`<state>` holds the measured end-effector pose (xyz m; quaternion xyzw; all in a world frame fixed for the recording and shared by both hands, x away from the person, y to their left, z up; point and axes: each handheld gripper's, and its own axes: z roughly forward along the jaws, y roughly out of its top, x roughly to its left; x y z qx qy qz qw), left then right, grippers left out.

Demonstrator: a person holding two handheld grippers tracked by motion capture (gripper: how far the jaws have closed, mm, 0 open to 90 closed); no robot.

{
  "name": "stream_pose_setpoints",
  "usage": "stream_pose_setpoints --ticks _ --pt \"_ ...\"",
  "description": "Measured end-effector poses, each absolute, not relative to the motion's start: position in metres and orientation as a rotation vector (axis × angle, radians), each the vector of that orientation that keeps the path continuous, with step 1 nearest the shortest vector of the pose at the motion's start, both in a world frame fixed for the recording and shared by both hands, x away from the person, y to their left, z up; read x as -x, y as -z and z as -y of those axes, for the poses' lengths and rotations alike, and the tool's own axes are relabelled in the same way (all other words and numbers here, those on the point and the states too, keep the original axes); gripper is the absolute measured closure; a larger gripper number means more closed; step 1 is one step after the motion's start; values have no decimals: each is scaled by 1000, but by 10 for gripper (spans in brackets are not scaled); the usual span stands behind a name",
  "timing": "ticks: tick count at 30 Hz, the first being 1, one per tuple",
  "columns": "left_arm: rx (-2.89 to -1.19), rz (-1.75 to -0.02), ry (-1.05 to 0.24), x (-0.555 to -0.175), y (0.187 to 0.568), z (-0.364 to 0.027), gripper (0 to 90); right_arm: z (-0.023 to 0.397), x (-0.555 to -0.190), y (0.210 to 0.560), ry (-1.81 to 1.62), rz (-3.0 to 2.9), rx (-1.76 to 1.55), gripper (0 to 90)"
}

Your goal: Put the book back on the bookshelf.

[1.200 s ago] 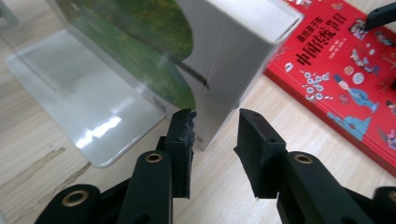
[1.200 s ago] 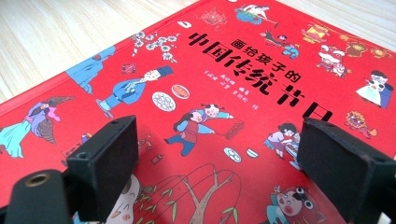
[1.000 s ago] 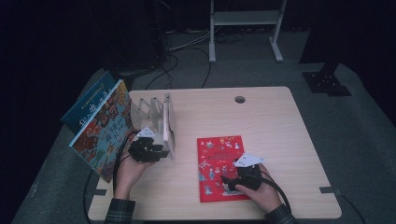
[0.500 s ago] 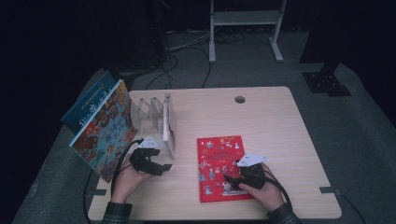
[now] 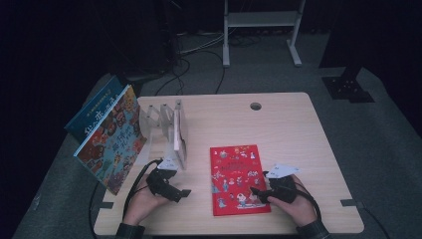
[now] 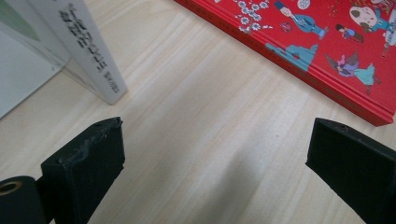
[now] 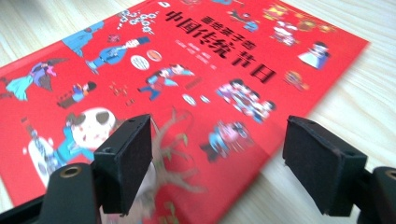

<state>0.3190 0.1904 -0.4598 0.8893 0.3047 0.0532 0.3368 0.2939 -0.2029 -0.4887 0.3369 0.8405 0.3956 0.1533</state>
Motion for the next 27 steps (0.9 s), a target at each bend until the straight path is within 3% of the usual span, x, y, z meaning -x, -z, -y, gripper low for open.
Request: stream_pose_setpoints --ticks 14,27 --pt "-2308 -743 -110 -314 464 -165 23 248 -278 496 -1129 -2432 -998 220" --pt "-2319 -713 -109 -316 468 -150 23 240 -274 499 -1132 -2512 -892 217"
